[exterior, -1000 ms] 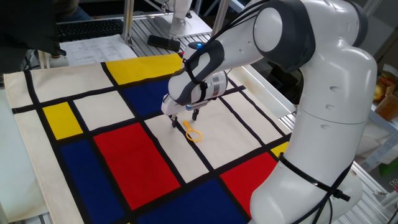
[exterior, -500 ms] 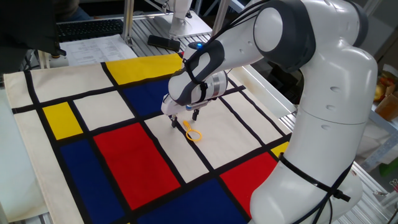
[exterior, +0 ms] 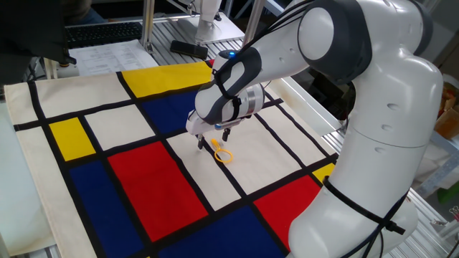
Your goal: Attach the bubble ring to the ball
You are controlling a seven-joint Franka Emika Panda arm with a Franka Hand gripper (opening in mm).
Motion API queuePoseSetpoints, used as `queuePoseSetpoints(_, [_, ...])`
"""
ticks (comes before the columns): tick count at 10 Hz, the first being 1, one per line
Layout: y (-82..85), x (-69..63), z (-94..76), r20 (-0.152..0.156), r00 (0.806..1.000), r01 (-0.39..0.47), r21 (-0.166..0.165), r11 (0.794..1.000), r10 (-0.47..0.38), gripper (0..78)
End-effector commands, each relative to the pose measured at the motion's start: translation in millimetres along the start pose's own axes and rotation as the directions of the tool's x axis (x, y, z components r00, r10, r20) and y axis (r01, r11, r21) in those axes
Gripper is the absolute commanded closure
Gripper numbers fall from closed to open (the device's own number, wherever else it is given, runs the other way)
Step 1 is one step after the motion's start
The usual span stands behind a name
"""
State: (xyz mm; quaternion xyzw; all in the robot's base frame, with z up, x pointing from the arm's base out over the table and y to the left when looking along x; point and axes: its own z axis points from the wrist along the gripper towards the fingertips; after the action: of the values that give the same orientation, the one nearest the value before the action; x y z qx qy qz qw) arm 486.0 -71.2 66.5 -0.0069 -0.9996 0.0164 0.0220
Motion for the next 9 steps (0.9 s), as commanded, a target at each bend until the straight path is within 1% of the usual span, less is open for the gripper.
queuePoseSetpoints(1, [-1.4,-3.0,1.9,0.005,1.000,0.027,-0.006,1.000,-0.027,0.1])
queuePoseSetpoints(2, [-1.4,-3.0,1.9,0.005,1.000,0.027,-0.006,1.000,-0.027,0.1])
queuePoseSetpoints(3, [-2.2,-4.1,2.6,0.005,1.000,0.027,-0.016,1.000,-0.027,0.1])
queuePoseSetpoints(5, [-2.2,-4.1,2.7,0.007,1.000,0.021,-0.048,0.999,-0.020,0.1])
queuePoseSetpoints(9, [-2.0,-4.2,4.5,0.018,0.999,0.028,-0.057,0.998,-0.027,0.1])
